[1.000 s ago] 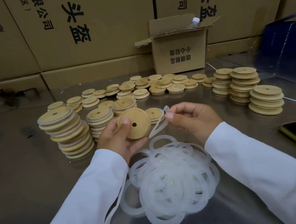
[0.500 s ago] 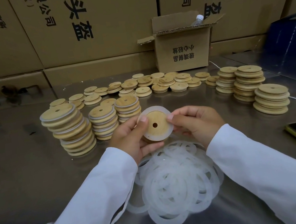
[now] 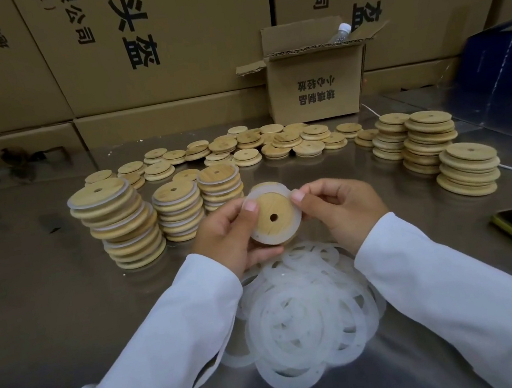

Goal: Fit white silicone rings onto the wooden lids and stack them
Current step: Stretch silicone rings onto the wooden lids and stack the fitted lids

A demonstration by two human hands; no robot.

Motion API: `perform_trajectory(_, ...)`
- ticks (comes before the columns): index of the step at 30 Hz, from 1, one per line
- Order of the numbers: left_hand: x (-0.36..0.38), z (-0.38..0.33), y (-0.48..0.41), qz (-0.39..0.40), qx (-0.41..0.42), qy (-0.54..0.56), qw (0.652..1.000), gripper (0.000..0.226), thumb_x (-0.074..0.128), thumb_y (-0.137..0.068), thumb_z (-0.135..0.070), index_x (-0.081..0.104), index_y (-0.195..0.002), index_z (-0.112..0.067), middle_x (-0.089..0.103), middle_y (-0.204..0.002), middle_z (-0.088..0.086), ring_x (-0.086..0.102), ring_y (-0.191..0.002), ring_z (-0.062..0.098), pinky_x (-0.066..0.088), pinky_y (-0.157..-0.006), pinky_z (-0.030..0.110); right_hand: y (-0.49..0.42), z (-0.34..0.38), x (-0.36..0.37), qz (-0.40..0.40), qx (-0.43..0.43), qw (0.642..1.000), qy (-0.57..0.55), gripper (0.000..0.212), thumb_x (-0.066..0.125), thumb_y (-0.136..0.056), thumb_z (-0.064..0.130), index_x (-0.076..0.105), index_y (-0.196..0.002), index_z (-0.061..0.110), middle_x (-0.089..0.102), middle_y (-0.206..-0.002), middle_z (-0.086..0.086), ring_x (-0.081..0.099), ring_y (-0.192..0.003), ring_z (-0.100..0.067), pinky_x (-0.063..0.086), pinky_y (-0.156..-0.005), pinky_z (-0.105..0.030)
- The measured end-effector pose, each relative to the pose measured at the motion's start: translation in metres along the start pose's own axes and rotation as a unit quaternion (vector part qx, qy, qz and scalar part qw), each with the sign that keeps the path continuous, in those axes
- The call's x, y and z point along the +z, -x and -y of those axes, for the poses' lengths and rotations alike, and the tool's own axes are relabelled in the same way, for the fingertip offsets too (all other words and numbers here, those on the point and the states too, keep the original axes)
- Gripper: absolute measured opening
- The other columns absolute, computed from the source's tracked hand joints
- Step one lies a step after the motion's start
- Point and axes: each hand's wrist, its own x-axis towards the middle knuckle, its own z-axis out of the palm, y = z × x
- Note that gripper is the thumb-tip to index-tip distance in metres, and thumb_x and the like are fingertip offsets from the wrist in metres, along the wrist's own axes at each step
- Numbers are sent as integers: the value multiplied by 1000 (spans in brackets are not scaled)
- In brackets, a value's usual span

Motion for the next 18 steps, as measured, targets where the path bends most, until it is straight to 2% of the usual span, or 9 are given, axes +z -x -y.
perform_trajectory(4,1,1,1,-22,23,-35,999,15,51,-92,-16,64,-85,-14,68,-81,6,68,-73,19,56,-50,24,-1,-3,0,-3,-7,999,40,15,60,-87,15,65,-73,16,63,-70,3,57,-65,-5,44,-60,-3)
perform_trajectory(12,2,3,1,-28,46,-74,996,16,51,-92,-16,64,-83,-18,70,-65,-9,68,-65,10,54,-48,22,-3,-3,-2,-10,18,997,79,18,57,-89,21,63,-72,22,63,-74,3,56,-70,-8,43,-57,-4)
perform_trajectory(18,-3,9,0,-26,86,-156,984,13,54,-89,-25,65,-82,-29,70,-80,-4,69,-74,18,57,-55,28,-3,-4,-3,-22,25,998,59,19,58,-88,21,65,-71,21,64,-72,1,56,-67,-8,42,-55,-2)
